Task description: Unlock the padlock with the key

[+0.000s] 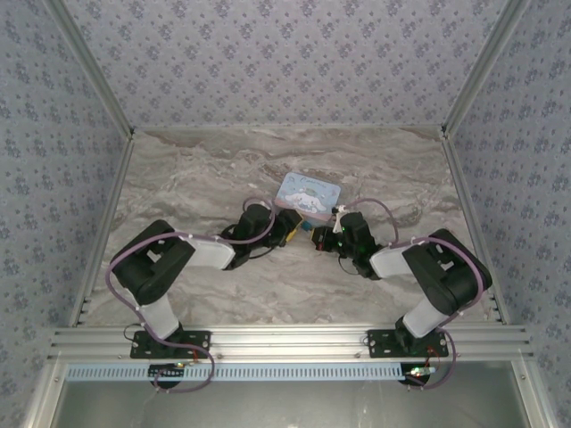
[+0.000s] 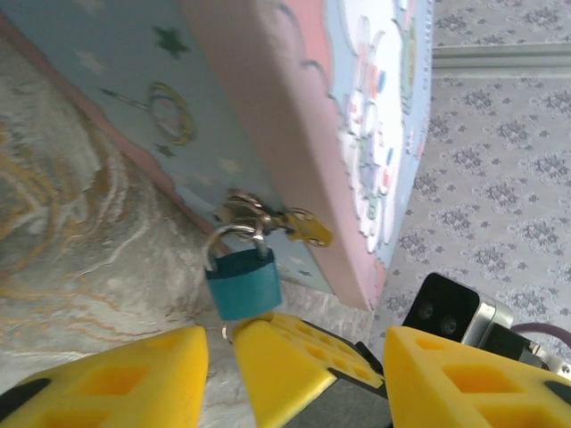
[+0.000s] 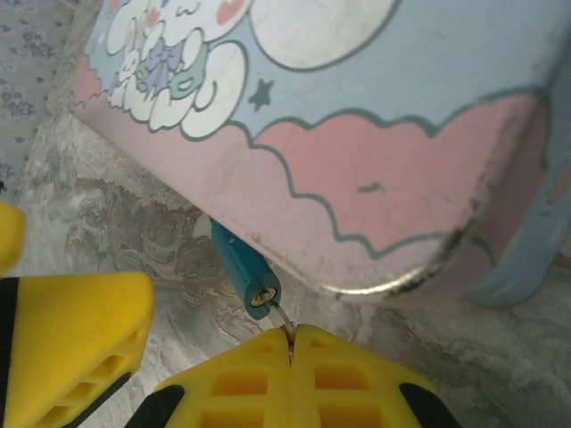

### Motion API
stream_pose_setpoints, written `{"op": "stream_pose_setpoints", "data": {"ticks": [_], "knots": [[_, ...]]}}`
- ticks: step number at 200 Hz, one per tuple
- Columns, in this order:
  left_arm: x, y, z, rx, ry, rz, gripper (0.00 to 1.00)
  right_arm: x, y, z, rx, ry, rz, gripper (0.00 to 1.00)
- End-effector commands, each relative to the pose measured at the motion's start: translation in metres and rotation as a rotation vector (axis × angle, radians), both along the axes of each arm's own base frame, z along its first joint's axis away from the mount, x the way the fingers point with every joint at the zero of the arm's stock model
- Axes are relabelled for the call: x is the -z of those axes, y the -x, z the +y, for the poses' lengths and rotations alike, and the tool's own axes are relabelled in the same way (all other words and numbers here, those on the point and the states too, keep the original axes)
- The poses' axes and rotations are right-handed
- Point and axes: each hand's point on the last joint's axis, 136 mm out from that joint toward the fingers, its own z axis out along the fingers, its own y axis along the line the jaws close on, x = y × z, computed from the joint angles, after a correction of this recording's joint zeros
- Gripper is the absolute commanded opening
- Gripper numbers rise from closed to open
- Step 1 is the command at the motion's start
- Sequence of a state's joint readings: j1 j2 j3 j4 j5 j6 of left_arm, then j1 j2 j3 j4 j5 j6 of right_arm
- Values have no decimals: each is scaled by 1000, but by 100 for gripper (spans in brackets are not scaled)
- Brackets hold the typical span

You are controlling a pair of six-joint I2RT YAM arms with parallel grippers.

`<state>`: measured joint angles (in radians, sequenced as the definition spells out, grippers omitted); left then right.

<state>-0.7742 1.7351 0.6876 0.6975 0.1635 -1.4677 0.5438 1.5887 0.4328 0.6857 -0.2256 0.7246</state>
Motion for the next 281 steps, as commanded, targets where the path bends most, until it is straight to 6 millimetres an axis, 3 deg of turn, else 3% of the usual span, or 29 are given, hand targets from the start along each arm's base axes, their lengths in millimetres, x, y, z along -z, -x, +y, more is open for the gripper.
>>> {"op": "stream_pose_setpoints", "data": {"ticks": [1,31,93,175,281], "knots": [[-2,-3,6,-43,22,-7,50,-8,1,6,30,-56,84,0],[4,-4,9,-68,25,6,46,-14,1,11,43,-101,123,0],[14,-8,-5,-60,79,23,36,-22,0,17,72,-162,184,0],[25,-14,-16,-83,124,33,36,-25,0,21,98,-196,232,0],[22,-24,-24,-90,135,20,41,-27,-1,20,112,-201,241,0]]}}
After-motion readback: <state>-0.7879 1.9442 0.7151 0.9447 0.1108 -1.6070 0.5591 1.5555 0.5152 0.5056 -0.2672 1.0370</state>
